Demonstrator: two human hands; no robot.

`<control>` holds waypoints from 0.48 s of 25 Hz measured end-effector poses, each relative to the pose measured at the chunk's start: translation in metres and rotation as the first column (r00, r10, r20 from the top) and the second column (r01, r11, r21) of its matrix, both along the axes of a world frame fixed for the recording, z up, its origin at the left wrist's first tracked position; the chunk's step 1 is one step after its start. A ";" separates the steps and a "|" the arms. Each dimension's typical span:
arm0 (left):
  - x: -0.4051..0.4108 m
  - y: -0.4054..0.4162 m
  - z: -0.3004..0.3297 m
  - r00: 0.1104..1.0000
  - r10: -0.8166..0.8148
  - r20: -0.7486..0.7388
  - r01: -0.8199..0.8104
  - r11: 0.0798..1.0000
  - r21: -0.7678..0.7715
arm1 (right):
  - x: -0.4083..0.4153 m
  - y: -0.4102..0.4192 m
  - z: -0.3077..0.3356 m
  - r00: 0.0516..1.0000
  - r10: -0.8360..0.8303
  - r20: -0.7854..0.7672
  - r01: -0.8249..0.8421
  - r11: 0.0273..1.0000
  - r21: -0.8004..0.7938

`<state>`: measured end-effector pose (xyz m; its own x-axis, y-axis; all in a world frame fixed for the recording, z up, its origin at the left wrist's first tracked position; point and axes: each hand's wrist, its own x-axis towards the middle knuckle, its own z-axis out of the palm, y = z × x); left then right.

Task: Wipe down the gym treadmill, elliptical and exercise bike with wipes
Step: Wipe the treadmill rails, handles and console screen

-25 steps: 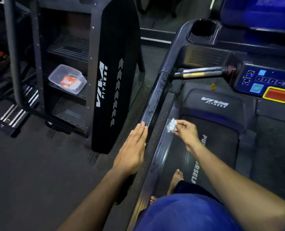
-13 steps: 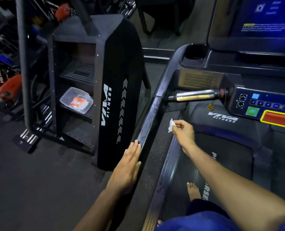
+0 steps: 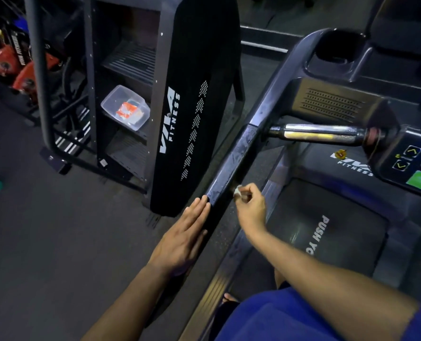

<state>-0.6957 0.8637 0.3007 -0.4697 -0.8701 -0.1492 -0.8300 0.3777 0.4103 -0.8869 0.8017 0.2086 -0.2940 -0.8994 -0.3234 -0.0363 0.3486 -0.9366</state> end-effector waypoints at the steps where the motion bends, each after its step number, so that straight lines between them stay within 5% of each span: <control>1: 0.000 0.000 0.000 1.000 0.000 0.007 0.000 1.000 0.000 | 0.004 0.011 -0.001 0.999 0.046 0.017 -0.046 0.999 0.014; 4: -0.002 -0.001 0.002 1.000 0.008 0.014 -0.008 1.000 0.002 | -0.001 0.008 0.000 0.998 0.066 0.021 -0.066 0.998 0.023; 9: -0.005 0.001 0.005 1.000 0.014 0.021 -0.014 1.000 -0.005 | -0.050 -0.083 0.014 0.989 -0.145 0.009 0.145 0.989 -0.019; 12: -0.005 0.002 0.005 0.999 0.014 0.032 -0.014 1.000 -0.001 | -0.059 -0.094 0.017 0.994 -0.102 -0.041 0.102 0.995 -0.001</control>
